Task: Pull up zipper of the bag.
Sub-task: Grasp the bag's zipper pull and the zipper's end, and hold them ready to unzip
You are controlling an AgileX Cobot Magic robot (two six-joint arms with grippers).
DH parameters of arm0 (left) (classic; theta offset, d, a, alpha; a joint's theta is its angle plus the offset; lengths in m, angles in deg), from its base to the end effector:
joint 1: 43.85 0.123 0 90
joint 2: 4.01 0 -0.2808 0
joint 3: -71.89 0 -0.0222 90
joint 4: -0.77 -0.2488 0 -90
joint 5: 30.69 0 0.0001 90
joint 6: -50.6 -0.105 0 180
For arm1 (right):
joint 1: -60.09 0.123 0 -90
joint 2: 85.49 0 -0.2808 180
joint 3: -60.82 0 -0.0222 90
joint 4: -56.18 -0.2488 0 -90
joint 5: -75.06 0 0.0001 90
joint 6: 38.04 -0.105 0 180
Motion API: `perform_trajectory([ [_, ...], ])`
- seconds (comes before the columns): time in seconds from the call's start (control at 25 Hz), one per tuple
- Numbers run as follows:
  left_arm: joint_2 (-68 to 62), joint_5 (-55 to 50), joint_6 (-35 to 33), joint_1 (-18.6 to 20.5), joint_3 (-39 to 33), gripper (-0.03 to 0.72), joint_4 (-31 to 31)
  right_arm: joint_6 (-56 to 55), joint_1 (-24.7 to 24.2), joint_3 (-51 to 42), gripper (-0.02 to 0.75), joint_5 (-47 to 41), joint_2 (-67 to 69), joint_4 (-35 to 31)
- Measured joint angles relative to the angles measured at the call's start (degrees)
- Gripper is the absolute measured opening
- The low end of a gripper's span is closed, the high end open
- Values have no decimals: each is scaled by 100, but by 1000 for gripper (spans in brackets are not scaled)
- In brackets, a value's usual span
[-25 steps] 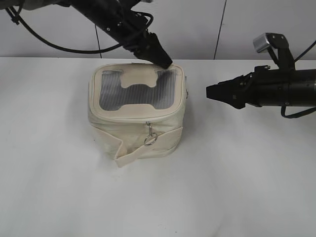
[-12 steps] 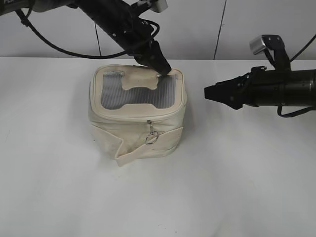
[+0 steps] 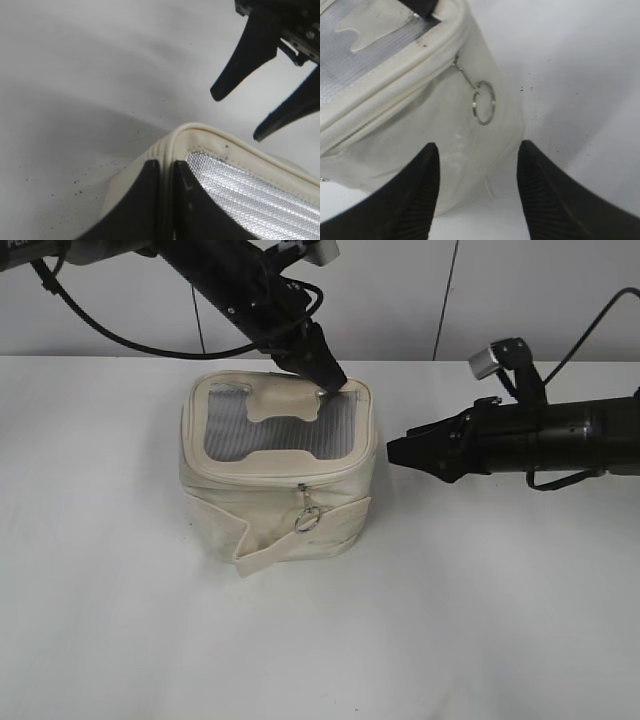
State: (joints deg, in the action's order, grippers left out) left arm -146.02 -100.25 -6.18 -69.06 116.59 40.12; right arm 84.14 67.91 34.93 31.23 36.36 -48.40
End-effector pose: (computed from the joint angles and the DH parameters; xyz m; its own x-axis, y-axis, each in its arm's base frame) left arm 0.4235 -0.2684 0.2061 -0.3149 0.7292 -0.6076 0.9488 0.2263 -0.2202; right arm 0.3427 0.1182 0.1088 -0.5506 -0.2359 -0.8007 -0.7116 0.6341 0.3026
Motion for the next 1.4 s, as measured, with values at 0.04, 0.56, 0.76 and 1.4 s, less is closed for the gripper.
perform_trajectory([
  [0.04, 0, 0, 2, 0, 0, 47, 0, 72, 111, 11, 402, 40, 12, 0],
  [0.56, 0, 5, 6, 5, 0, 47, -12, 116, 792, 833, 403, 1193, 350, 5],
  [0.76, 0, 5, 6, 5, 0, 45, -12, 55, 792, 1068, 380, 1184, 625, 0],
  [1.4, -1, 22, 170, 5, 0, 44, -51, -335, 811, 533, 9, 1365, 166, -16],
])
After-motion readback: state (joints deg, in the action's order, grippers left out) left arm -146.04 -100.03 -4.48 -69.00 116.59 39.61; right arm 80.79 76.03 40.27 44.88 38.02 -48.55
